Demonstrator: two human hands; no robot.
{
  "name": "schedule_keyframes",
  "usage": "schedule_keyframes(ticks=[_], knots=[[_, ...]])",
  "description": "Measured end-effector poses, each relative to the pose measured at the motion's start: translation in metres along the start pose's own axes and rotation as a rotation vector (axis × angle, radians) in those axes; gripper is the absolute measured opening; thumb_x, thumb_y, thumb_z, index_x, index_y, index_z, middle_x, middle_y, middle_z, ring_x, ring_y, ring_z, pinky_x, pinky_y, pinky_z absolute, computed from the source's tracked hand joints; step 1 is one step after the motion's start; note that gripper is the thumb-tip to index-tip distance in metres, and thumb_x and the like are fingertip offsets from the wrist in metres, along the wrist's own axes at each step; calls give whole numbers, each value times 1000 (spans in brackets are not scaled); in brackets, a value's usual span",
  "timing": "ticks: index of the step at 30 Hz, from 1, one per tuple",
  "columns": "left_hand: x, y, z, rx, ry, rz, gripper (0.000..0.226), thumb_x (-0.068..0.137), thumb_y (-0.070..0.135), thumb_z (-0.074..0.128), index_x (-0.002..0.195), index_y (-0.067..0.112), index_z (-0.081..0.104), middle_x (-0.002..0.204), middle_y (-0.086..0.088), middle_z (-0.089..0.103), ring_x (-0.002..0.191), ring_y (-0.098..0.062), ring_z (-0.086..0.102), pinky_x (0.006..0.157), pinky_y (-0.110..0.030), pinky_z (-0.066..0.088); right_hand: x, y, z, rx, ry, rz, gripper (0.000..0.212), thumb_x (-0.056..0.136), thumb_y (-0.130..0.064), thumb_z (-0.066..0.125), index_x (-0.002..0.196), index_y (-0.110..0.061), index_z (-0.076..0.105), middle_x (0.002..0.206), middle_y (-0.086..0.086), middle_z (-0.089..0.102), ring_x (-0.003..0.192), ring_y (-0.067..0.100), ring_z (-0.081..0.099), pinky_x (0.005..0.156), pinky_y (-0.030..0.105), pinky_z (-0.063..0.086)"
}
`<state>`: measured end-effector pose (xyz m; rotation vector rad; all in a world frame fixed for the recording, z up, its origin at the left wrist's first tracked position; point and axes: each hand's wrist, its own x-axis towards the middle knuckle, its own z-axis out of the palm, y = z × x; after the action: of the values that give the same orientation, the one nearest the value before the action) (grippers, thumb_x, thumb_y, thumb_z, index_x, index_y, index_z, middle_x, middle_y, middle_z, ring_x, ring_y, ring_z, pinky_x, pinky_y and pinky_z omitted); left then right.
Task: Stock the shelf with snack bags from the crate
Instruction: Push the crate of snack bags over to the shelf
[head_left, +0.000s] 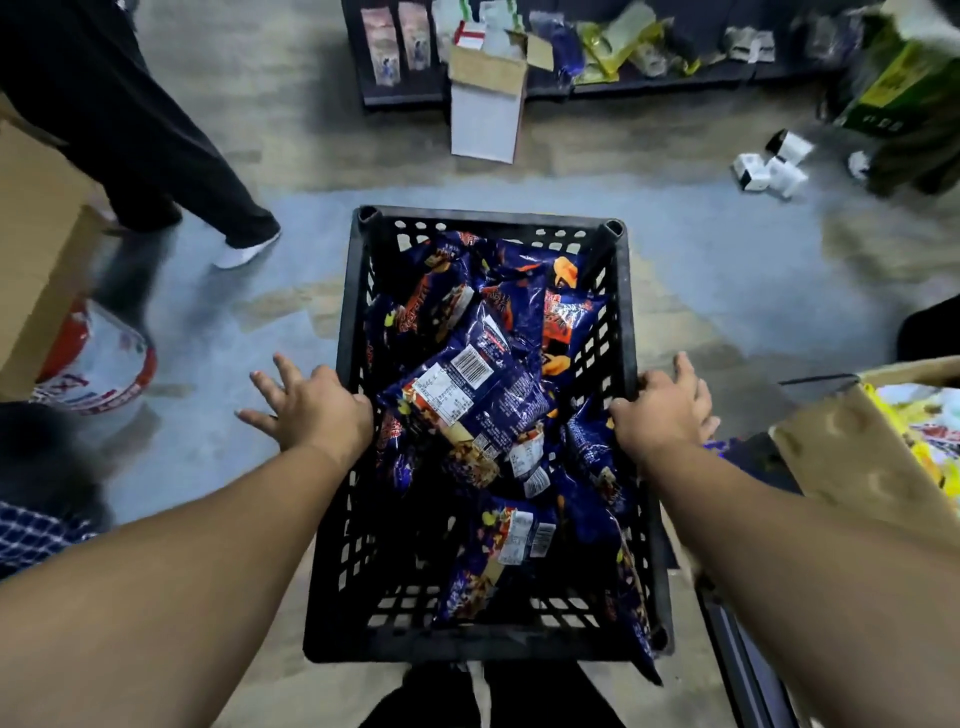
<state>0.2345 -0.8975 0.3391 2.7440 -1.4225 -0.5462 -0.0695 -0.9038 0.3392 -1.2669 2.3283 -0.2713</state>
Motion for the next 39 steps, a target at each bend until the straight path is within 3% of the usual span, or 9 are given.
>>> schedule_keyframes(ticks=[16, 22, 39], knots=[[207, 183, -18, 8, -34, -33, 26, 87, 32, 59, 105, 13, 62, 160, -13, 4, 146, -36, -7, 113, -63, -3, 258, -124, -11, -53, -45, -17, 40, 84, -27, 66, 122, -19, 59, 161, -2, 14, 144, 30, 16, 118, 48, 13], [273, 245, -34, -8, -23, -41, 27, 87, 30, 60, 106, 12, 62, 158, -15, 10, 146, -36, -3, 113, -63, -1, 335, -173, -30, -48, -42, -14, 38, 85, -25, 65, 122, -19, 58, 161, -2, 13, 146, 28, 10, 119, 49, 11], [564, 384, -104, -55, -50, 33, 25, 87, 27, 57, 107, 12, 59, 160, -15, 5, 146, -35, -4, 113, -62, -3, 552, -388, -16, -9, 18, 62, 34, 85, -26, 65, 118, -16, 59, 160, -1, 15, 145, 28, 13, 118, 47, 11]])
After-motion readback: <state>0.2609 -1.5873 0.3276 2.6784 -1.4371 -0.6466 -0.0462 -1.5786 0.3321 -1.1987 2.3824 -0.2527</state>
